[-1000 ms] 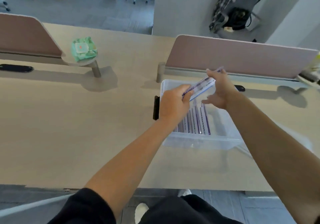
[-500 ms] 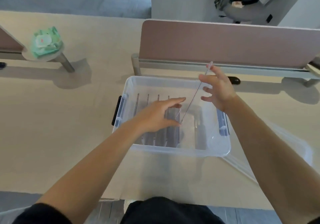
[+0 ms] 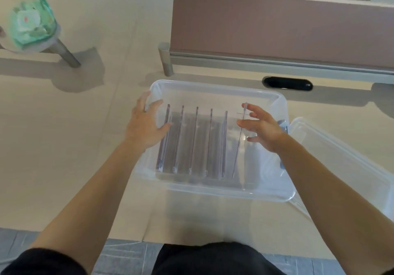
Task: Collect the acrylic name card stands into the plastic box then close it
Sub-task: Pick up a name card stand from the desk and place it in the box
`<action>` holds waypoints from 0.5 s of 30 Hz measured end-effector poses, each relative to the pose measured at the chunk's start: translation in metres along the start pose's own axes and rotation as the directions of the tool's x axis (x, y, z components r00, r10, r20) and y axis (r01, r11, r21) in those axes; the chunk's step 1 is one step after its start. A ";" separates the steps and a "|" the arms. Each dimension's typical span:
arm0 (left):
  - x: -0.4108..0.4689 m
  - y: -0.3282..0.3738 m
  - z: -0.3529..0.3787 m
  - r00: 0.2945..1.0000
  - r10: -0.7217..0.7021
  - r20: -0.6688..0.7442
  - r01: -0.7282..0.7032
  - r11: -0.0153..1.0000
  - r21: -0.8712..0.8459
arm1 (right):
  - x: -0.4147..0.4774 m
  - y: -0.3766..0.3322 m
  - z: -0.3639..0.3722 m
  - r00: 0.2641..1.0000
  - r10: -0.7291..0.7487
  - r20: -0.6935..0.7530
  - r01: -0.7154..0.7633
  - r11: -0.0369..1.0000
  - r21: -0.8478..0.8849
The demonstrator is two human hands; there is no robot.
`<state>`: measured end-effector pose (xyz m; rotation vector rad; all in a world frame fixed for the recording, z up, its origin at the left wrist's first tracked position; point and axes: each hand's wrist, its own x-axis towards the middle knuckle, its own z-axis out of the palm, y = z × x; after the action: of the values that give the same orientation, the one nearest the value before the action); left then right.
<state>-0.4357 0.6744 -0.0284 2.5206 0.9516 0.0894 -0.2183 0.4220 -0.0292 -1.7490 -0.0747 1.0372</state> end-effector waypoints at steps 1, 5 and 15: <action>0.001 -0.001 0.002 1.000 -0.005 -0.007 0.005 0.999 -0.037 | 0.004 0.004 0.000 1.000 0.028 0.001 -0.028 1.000 -0.004; 0.001 -0.006 0.005 0.999 0.006 -0.043 -0.009 0.997 -0.071 | 0.019 0.013 0.004 0.986 0.163 0.040 -0.163 0.987 -0.003; 0.003 -0.006 0.006 0.999 0.019 -0.027 -0.020 1.000 -0.024 | 0.032 0.032 0.008 0.967 0.244 0.077 -0.251 0.963 0.098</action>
<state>-0.4358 0.6778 -0.0370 2.5126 0.9308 0.1404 -0.2174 0.4297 -0.0744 -1.6554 0.1616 1.2554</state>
